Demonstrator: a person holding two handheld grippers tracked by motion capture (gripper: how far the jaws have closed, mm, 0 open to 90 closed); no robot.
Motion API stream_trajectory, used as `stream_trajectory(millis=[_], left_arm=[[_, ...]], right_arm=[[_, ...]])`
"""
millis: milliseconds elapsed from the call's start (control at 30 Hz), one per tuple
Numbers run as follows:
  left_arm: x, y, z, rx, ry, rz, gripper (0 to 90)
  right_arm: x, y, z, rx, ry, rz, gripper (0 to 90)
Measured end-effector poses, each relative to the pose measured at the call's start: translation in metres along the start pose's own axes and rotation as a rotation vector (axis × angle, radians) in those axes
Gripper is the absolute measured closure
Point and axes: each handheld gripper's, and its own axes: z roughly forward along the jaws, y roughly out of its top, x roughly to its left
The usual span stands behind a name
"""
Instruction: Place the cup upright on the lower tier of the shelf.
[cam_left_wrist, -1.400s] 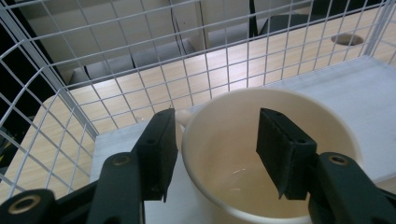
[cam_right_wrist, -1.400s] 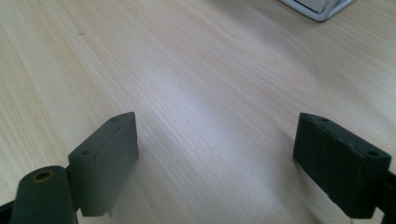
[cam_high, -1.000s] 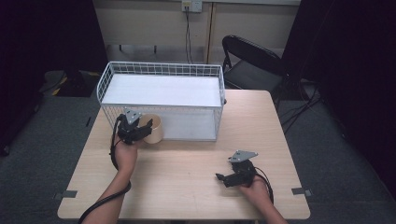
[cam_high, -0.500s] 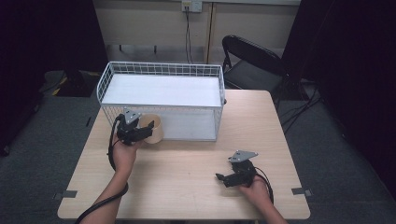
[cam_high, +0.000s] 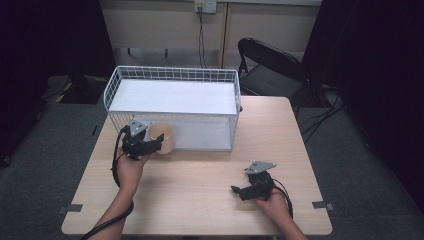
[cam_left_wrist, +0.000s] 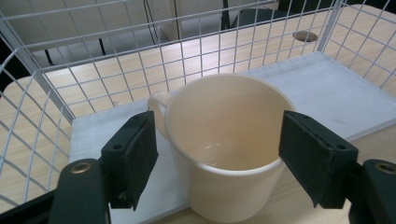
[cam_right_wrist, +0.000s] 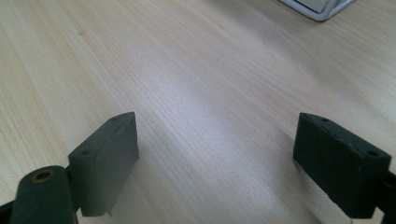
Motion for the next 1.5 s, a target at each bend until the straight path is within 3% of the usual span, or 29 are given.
stream_trajectory(millis=[100, 233, 367, 633, 800, 867, 1133, 1367, 1433, 1500], left_arm=[[0.001, -0.002, 0.003, 0.021, 0.008, 0.011, 28.1], [0.003, -0.006, 0.008, 0.026, 0.006, -0.02, 28.8], [0.005, -0.007, 0.009, 0.037, 0.019, -0.024, 37.6], [0.008, -0.003, 0.009, 0.019, 0.08, -0.03, 73.9], [0.007, -0.001, 0.017, 0.032, 0.108, -0.034, 83.9], [0.007, -0.001, 0.018, 0.031, 0.117, -0.022, 84.2], [0.003, 0.003, 0.03, 0.006, 0.181, -0.039, 85.5], [0.005, 0.009, 0.035, 0.018, 0.159, -0.074, 85.0], [0.006, 0.011, 0.032, 0.016, 0.131, -0.089, 79.9], [0.007, 0.013, 0.03, 0.01, 0.106, -0.108, 64.6]], right_arm=[[0.0, 0.0, 0.0, 0.0, 0.0, 0.001, 13.5], [0.0, 0.0, 0.0, 0.0, 0.0, 0.001, 13.5], [0.0, 0.0, 0.0, 0.0, 0.0, 0.001, 13.5], [0.0, 0.0, 0.0, 0.0, 0.0, 0.001, 13.5], [0.0, 0.0, 0.0, 0.0, 0.0, 0.001, 13.5], [0.0, 0.0, 0.0, 0.0, 0.0, 0.001, 13.5], [0.0, 0.0, 0.0, 0.0, 0.001, 0.0, 13.5], [0.0, 0.0, 0.0, 0.0, 0.001, 0.0, 13.5], [0.0, 0.0, 0.0, 0.0, 0.0, 0.0, 13.5], [0.0, 0.0, 0.0, 0.0, 0.0, 0.0, 13.5]])
